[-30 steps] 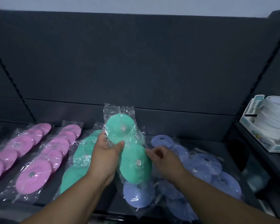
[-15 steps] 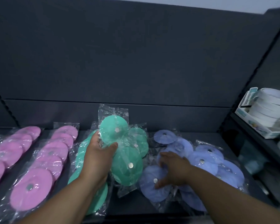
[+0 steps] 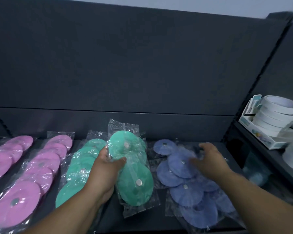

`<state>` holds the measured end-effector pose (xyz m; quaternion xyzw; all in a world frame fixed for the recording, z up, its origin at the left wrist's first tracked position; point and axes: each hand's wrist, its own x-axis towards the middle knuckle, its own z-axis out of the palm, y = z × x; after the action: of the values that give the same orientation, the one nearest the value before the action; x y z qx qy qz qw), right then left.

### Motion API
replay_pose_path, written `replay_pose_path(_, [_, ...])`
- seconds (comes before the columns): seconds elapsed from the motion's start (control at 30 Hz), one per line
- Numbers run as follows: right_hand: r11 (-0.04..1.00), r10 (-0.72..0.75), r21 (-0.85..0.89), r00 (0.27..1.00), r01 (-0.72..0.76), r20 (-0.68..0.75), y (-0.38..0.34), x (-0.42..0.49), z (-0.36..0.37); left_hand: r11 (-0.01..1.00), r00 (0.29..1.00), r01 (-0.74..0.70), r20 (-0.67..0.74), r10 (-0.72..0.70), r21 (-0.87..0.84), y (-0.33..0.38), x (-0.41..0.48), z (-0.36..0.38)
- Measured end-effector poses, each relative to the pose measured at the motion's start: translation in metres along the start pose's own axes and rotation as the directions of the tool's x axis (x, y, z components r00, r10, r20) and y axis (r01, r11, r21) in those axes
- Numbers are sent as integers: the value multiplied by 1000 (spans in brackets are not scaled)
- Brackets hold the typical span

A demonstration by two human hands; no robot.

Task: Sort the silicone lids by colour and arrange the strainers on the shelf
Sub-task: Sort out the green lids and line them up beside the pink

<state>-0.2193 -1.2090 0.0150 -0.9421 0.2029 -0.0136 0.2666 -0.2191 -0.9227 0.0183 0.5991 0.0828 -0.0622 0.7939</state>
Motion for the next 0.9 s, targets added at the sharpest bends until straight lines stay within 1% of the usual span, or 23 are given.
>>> replay_pose_path(0.03, [994,-91,-65,996,91,7,0,-4,4,1000,1000,10,-6,-10,5,-3,-1,4])
replay_pose_path(0.07, [968,-209,-127,976,215,58,0,-9,9,1000,1000,16,-14,-16,7,-6,-1,8])
replay_pose_path(0.1, [915,-333,-183,930,359,159,-1,-15,15,1000,999,19,-28,-19,8,-9,-1,10])
replay_pose_path(0.13, [849,-409,-236,870,474,277,-1,-19,22,1000,999,22,-43,-21,13,-11,-2,13])
replay_pose_path(0.17, [785,-435,-279,813,553,387,1,-22,28,1000,998,22,-59,-21,16,-14,-3,16])
replay_pose_path(0.2, [738,-429,-312,773,599,468,3,-24,32,1000,997,24,-73,-23,18,-16,-5,18])
replay_pose_path(0.23, [717,-420,-328,756,616,501,8,-20,35,999,995,28,-95,-26,16,-20,-6,18])
replay_pose_path(0.27, [711,-423,-333,755,619,500,14,-16,37,999,993,35,-113,-33,15,-23,-8,20])
replay_pose_path(0.37, [708,-427,-369,781,602,456,30,-1,36,998,987,57,-150,-53,24,-33,-14,19])
replay_pose_path(0.43, [698,-415,-393,785,599,460,37,6,32,997,984,61,-167,-54,36,-39,-19,18])
replay_pose_path(0.5, [689,-461,-399,791,605,403,36,5,28,998,985,55,-165,-49,30,-40,-27,19])
replay_pose_path(0.53, [718,-505,-344,793,605,341,34,3,27,998,986,54,-162,-50,21,-39,-30,20])
replay_pose_path(0.57, [774,-534,-226,802,591,266,28,-1,26,999,987,48,-157,-45,17,-37,-32,22])
replay_pose_path(0.6, [828,-537,-54,818,557,205,20,-7,26,999,989,39,-143,-37,14,-35,-33,23])
replay_pose_path(0.63, [857,-514,142,835,495,195,8,-15,26,1000,993,28,-119,-27,10,-32,-34,24])
replay_pose_path(0.67, [857,-489,314,838,409,241,-4,-23,28,1000,996,13,-90,-12,5,-29,-34,26])
replay_pose_path(0.7, [841,-469,447,823,306,319,-16,-29,31,1000,998,2,-70,-2,5,-26,-33,28])
replay_pose_path(0.73, [813,-464,546,792,203,397,-25,-33,35,1000,999,-12,-49,12,4,-24,-33,32])
replay_pose_path(0.8, [722,-475,692,729,3,492,-38,-40,43,999,999,-32,3,32,3,-21,-33,40])
replay_pose_path(0.83, [677,-469,730,713,-89,522,-42,-42,46,999,999,-35,16,35,0,-22,-33,42])
replay_pose_path(0.9, [633,-422,744,712,-212,562,-45,-48,52,998,999,-41,-7,41,48,-30,-33,42])
